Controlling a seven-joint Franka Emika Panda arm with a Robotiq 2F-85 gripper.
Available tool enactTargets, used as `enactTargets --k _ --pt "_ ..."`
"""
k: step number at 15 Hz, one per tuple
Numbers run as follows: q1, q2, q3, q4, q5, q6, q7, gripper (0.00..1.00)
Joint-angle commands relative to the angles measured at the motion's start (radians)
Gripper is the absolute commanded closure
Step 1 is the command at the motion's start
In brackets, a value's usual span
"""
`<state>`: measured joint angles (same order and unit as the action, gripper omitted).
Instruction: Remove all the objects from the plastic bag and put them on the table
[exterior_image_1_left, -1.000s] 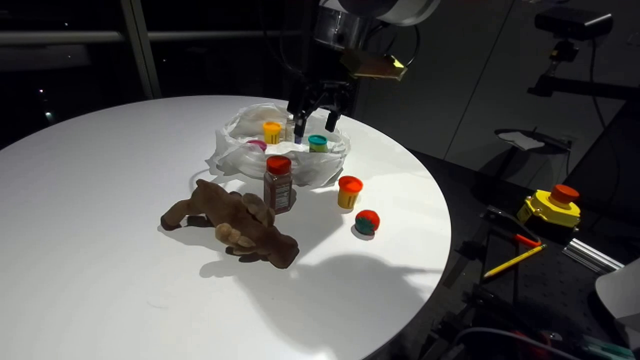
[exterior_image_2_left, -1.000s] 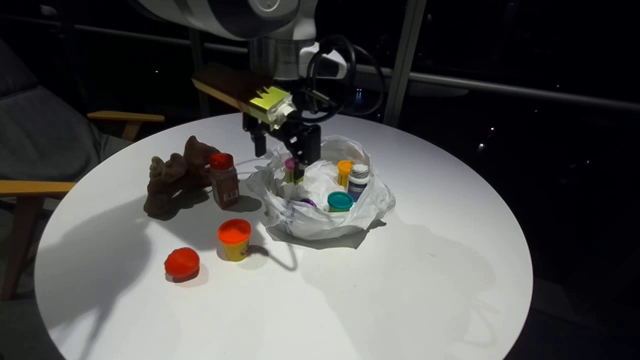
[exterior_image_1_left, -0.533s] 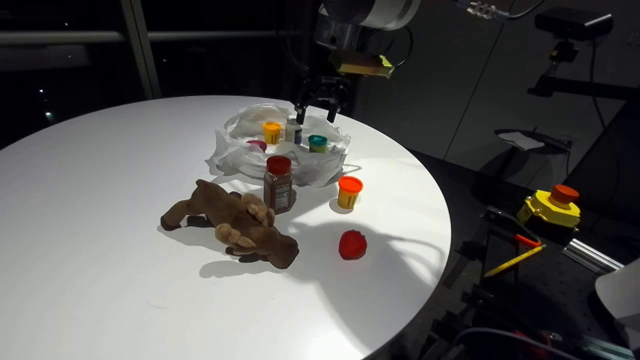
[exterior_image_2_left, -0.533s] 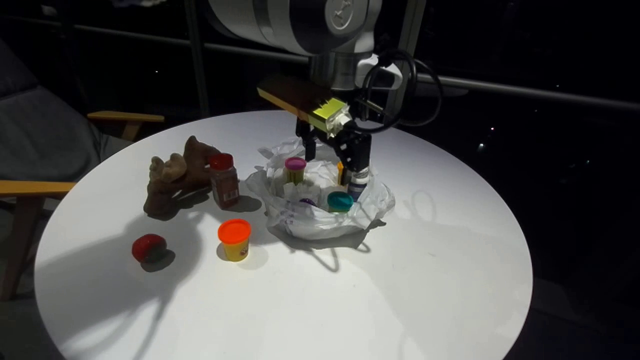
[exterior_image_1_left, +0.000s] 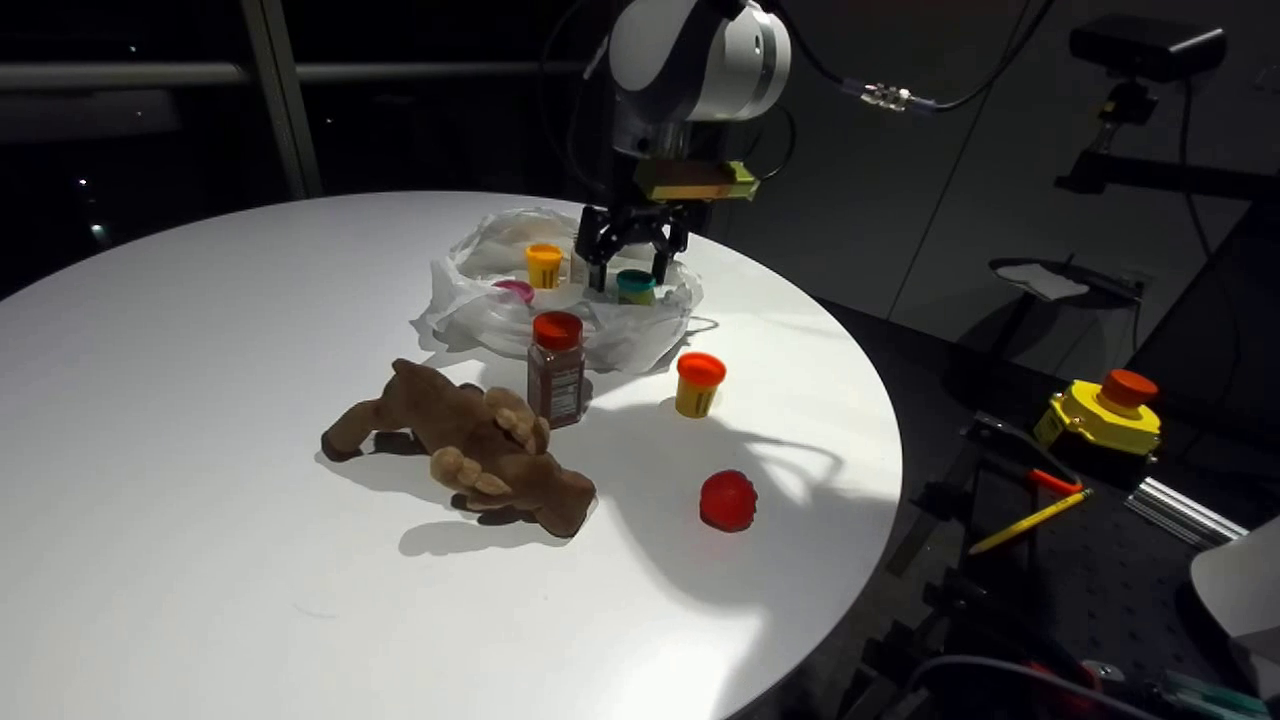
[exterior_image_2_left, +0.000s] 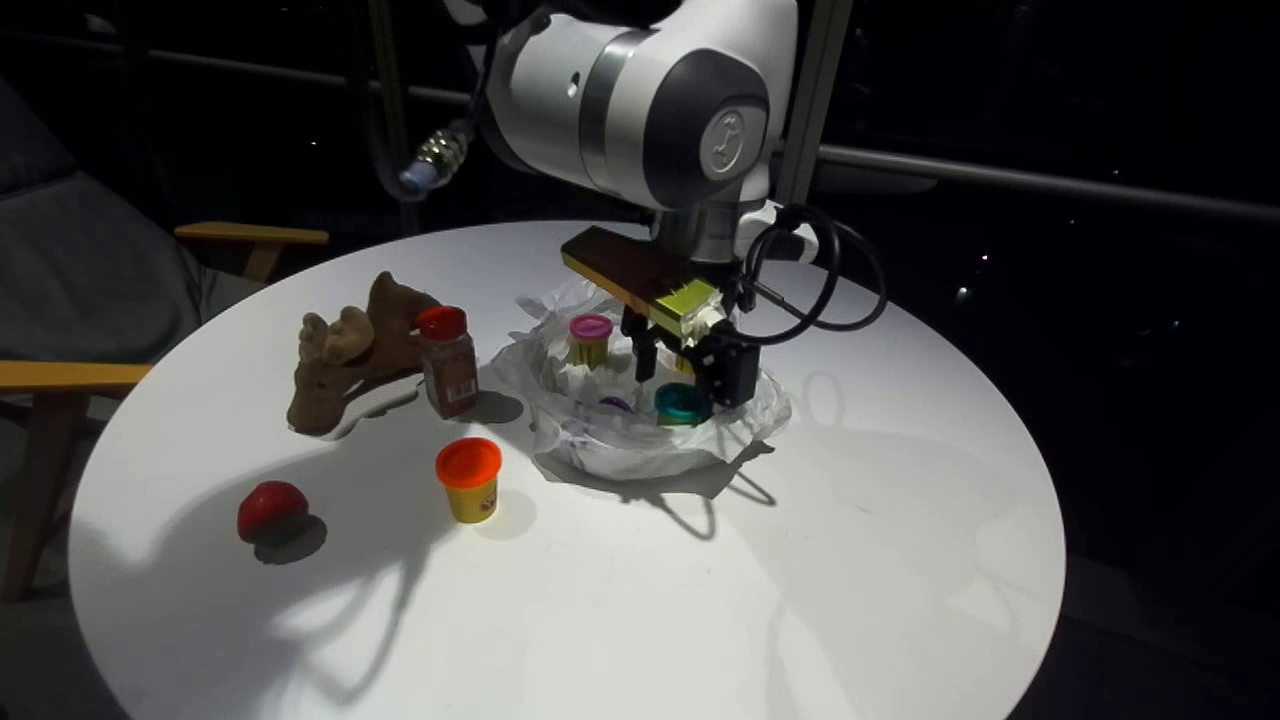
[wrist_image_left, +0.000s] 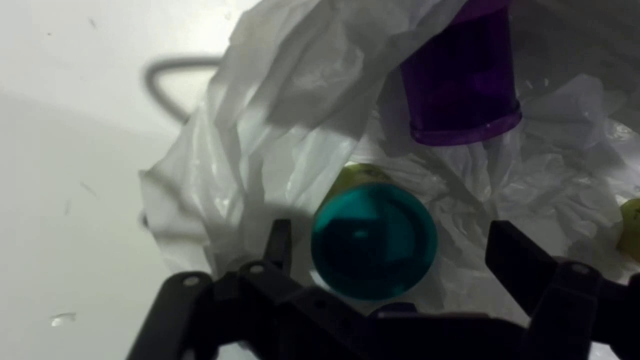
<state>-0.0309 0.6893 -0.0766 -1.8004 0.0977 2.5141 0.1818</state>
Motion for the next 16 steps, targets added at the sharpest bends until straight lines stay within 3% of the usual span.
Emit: enactTargets --k 1,2,7,9,13,16 --pt "0.016 0.049 -0.02 0.081 -0.017 -0.041 0.046 0.25" --pt "0.018 0.053 -0.023 0.084 -0.019 -0.037 0.05 0.27" --pt "0.045 0.009 -0.048 0.053 -0.041 -0.002 0.098 0.67" --pt "0.065 -0.015 -0.066 0.034 -0.056 0.013 0.125 0.78" --pt "0.097 -0.082 -0.077 0.003 -0.083 0.012 0.164 0.8" --pt "0.124 -0.205 -0.074 -0.103 -0.097 0.022 0.177 0.8"
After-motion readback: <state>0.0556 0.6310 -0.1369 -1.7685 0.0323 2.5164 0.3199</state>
